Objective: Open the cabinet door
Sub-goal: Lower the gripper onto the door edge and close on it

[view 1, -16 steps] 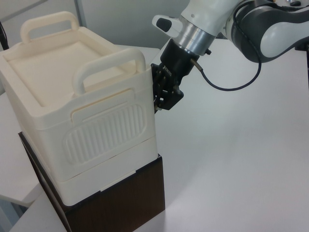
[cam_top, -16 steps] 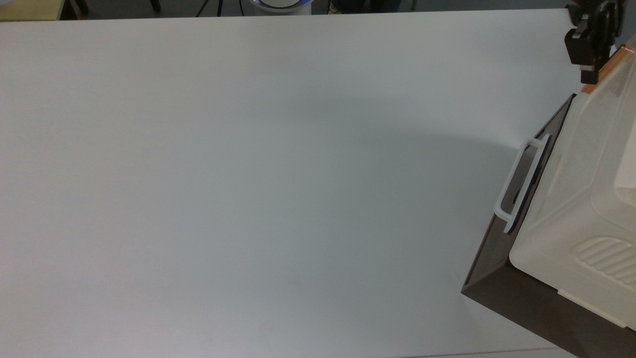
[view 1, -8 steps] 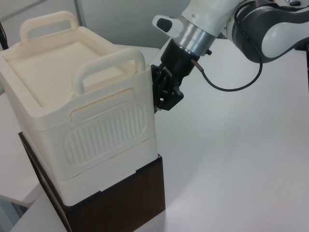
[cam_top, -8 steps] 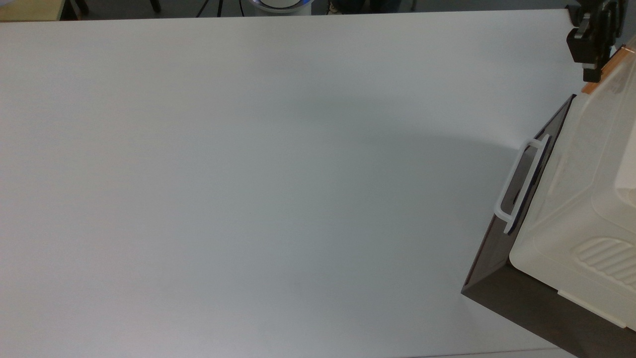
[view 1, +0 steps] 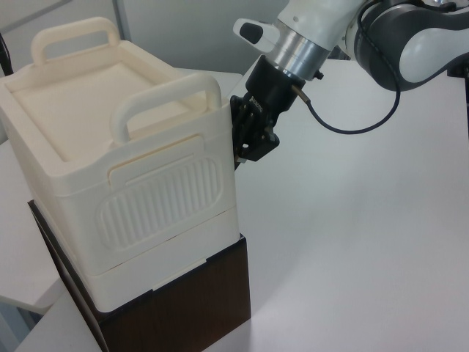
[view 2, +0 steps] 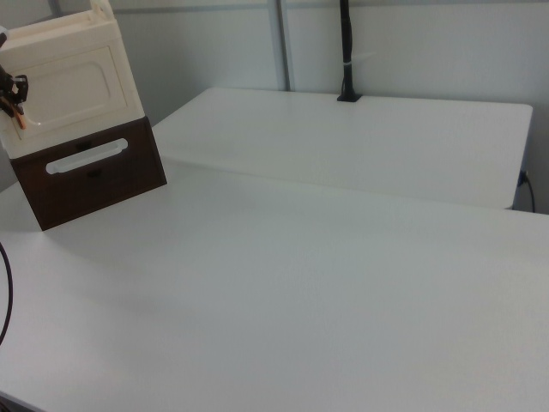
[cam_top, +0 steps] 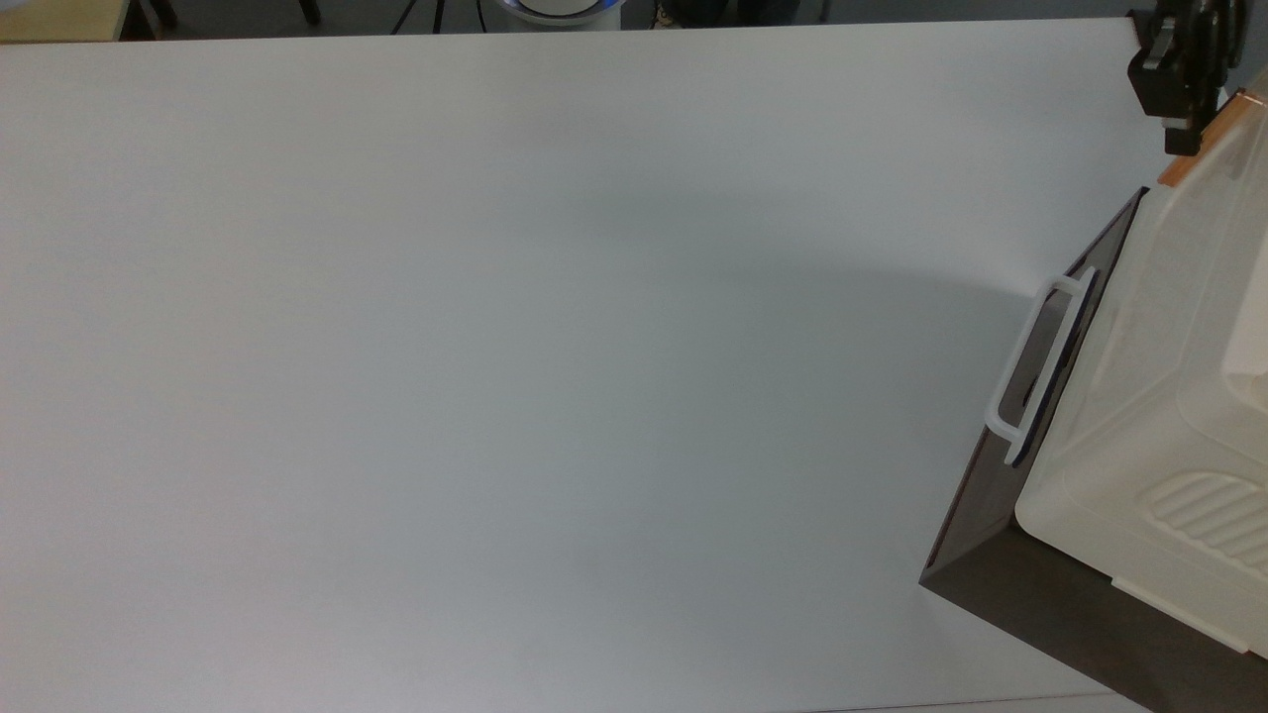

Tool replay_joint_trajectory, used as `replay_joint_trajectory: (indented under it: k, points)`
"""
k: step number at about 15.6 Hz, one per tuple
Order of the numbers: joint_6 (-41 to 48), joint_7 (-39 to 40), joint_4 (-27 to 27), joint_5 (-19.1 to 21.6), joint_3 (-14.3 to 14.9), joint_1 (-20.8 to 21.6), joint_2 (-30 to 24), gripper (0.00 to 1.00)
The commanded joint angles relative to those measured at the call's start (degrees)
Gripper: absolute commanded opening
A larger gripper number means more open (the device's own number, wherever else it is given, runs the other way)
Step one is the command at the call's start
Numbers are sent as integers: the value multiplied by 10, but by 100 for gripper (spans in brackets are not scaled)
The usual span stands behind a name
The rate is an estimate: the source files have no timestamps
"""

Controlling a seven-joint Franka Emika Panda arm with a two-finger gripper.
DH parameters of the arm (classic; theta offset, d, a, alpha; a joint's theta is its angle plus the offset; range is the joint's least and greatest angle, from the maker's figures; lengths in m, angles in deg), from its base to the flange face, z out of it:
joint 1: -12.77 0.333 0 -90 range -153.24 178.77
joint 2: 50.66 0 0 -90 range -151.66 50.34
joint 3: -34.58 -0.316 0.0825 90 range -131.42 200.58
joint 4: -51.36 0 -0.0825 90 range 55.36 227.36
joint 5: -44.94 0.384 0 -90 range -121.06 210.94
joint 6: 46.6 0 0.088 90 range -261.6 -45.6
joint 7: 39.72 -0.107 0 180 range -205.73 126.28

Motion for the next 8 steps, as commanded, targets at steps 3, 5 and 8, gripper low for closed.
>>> replay_joint_trajectory:
  k: [3, 5, 8]
  points:
    - [34, -1, 49, 11, 5, 1, -45, 20]
    - [35, -2, 62, 11, 5, 3, -50, 20]
    - [34, -10, 65, 20, 5, 5, -52, 20]
